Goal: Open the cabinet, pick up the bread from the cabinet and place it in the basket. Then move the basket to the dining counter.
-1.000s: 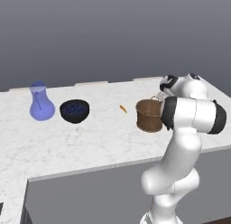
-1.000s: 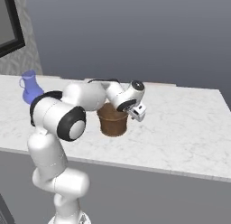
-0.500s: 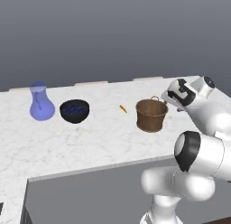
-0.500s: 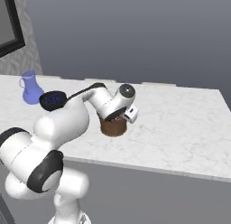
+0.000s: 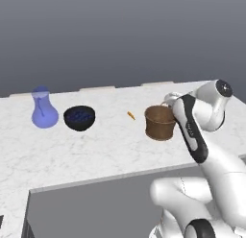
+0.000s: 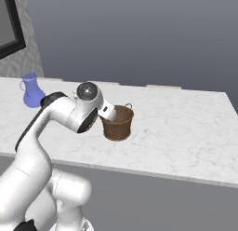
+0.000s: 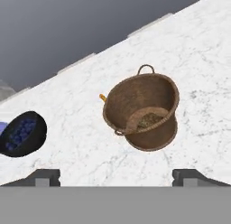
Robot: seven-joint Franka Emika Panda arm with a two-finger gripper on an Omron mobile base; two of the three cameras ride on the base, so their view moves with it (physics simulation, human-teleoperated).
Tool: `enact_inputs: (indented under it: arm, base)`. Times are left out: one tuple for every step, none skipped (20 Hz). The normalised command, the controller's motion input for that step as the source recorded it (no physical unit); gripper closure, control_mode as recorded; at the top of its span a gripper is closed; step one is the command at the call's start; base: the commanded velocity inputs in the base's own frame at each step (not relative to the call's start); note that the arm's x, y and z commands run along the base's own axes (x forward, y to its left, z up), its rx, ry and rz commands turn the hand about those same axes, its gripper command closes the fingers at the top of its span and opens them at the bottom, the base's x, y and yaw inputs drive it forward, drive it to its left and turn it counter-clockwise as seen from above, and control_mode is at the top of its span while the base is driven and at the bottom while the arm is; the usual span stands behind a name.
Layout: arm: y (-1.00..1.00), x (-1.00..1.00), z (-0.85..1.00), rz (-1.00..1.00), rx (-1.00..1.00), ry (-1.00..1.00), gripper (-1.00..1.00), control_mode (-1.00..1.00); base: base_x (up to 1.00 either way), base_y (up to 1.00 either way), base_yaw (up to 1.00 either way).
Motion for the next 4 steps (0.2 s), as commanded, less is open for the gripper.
enact_inputs:
  arm:
    - [0.61, -0.99, 0.84, 0.04, -0.09, -0.05, -1.0, -1.0]
    - [0.52, -0.99, 0.74, 0.03, -0.05, -0.08, -1.0, -1.0]
    - [0.44, -1.0, 0.72, 0.03, -0.05, -0.06, -1.0, -1.0]
    - [0.22, -0.97, 0.71, 0.03, -0.03, -0.04, -1.0, -1.0]
  base:
    - [0.0, 0.0, 0.0]
    - [0.0, 0.0, 0.0]
    - [0.0, 0.0, 0.0]
    - [0.0, 0.0, 0.0]
